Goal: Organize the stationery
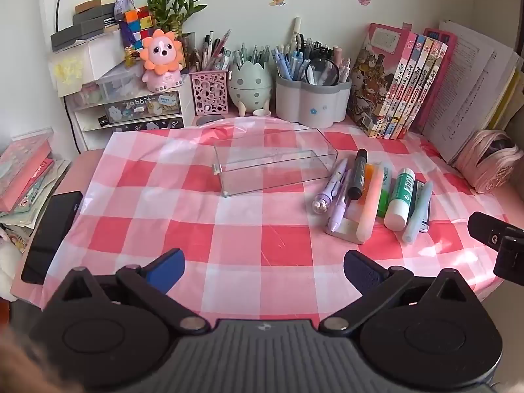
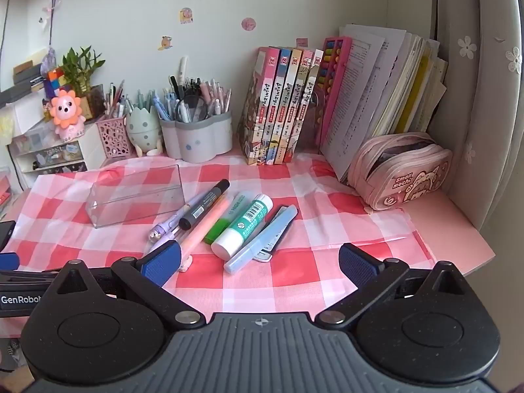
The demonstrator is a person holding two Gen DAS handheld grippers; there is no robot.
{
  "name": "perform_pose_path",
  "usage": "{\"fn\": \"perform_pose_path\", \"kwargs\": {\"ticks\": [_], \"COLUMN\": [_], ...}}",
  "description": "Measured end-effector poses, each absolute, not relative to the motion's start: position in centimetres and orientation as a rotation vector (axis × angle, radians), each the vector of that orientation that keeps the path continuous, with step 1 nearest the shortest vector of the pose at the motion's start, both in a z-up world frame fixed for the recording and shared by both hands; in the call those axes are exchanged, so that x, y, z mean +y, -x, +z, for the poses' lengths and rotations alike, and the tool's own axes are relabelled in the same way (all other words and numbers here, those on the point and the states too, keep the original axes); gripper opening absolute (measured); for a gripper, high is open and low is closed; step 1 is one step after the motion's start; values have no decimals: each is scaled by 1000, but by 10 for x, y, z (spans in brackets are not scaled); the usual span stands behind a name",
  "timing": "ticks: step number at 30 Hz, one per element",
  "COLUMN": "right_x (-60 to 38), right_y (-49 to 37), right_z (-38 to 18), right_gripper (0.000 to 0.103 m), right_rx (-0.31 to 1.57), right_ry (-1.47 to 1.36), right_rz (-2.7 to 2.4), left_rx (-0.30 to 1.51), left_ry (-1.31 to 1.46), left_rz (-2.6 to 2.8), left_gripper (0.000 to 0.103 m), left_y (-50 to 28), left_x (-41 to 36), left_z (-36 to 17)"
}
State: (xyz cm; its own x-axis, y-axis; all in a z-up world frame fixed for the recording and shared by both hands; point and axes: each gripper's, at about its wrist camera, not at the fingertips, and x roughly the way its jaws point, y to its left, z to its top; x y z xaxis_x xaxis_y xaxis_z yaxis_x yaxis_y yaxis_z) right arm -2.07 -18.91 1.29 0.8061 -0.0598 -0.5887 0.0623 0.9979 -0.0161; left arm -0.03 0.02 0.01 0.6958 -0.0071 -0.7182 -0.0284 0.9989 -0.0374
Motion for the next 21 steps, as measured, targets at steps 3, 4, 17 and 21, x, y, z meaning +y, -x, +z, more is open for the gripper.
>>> {"fn": "perform_pose_path", "kwargs": {"ticks": [3,4,17,21], "right_x": [-190,-190,-185,-185], "right_y": [20,21,23,22], "right_z": [16,18,12,14], "right_gripper": [98,98,98,98], "right_rx": [629,626,617,618], "right_ry": [-13,-14,1,2], "right_rz": [-58,-56,-48,-47], "left_rx": [804,805,773,766], "left_ry": [50,49,54,53], "left_rz": [6,5,13,13], "left_gripper": [81,81,81,81], "left_y": [0,1,4,5], "left_x": [1,1,3,2], "left_z": [0,0,3,3]}}
